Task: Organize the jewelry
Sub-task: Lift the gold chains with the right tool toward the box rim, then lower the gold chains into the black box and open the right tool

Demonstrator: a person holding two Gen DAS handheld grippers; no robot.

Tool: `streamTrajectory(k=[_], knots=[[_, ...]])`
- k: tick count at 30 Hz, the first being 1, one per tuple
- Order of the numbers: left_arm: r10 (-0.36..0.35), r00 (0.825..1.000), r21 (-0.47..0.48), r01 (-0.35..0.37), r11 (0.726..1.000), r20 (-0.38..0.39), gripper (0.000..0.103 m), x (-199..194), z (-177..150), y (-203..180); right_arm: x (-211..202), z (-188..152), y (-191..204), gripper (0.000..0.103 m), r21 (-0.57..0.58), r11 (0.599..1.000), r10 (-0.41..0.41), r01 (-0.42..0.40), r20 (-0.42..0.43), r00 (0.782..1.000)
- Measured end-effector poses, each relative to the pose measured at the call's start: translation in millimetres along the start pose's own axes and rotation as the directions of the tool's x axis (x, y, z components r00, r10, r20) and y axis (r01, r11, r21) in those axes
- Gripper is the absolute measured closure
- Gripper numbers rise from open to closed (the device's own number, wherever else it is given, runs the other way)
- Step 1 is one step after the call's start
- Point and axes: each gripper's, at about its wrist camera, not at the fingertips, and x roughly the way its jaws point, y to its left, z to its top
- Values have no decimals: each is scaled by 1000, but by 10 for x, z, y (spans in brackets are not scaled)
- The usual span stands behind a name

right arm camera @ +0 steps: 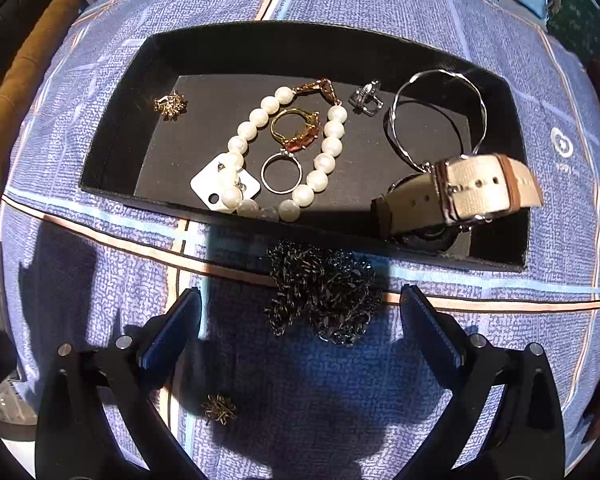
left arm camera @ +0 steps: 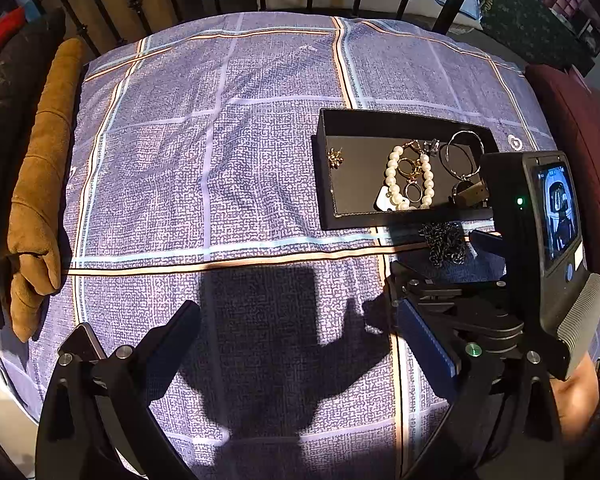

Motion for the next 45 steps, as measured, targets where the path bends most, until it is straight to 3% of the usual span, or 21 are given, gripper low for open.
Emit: streamTrajectory(k=[3,6,8,9,10,11,12,14,15,22,27,30,32,33,34,35,36,37,40,45], knots=[[2,1000,-15,-2,1000,4,7,-43,-43,20,-13,3,-58,5,34,998,44,-44,19,999],[14,1000,-30,-14,999,-1,7,-64,-105,44,-20,-1,-26,9,13,1000,0,0,12,1000],[26,1000,-39,-27,999,-10,7,-81,-152,62,-98,-25,-25,36,23,1000,-22,21,33,999],[25,1000,-43,-25,999,-11,7,-96,-176,72,-138,-12,-64,45,20,1000,-18,17,41,999],[23,1000,-44,-24,999,-11,7,-111,-201,77,-186,-18,-86,69,11,1000,0,0,47,999],[21,1000,-42,-21,999,-11,7,-120,-222,78,-237,-25,-97,80,-1,1000,7,-7,54,998],[15,1000,-36,-15,999,-15,7,-117,-236,77,-274,-35,-111,81,-5,1000,24,-24,59,998],[3,1000,-22,-4,1000,-23,7,-99,-238,74,-387,-72,-178,95,-18,998,62,-60,80,995],[-8,1000,-13,7,1000,-26,7,-86,-228,67,-451,-98,-216,97,-19,996,86,-85,93,992],[-74,996,94,77,993,-41,7,-4,-30,-21,-824,-270,-378,97,64,971,220,-229,113,969],[-97,994,147,104,984,-53,7,55,82,-47,-665,-281,-361,96,136,964,218,-229,92,972],[-94,993,170,104,980,-67,7,92,78,10,-534,-197,-251,77,150,973,163,-175,89,983],[-92,993,176,104,979,-78,7,113,63,74,-500,-157,-211,35,149,982,106,-120,102,989],[-92,992,177,105,978,-82,7,127,60,110,-473,-126,-180,32,142,985,77,-93,116,990],[-93,992,178,108,978,-87,7,138,55,147,-457,-121,-170,32,140,987,63,-79,115,991],[-93,992,178,108,978,-90,7,151,49,179,-412,-117,-169,39,143,986,71,-84,95,993],[-91,991,179,106,978,-93,7,162,42,207,-353,-115,-167,53,142,987,60,-69,69,996],[-92,991,180,109,978,-100,7,180,38,233,-279,-122,-162,74,138,990,33,-39,43,999],[-90,990,189,110,976,-108,7,218,31,271,-290,-169,-152,82,119,993,2,-7,48,999],[-98,989,193,118,974,-111,7,231,33,220,-473,-294,-224,83,115,990,74,-84,90,993]])
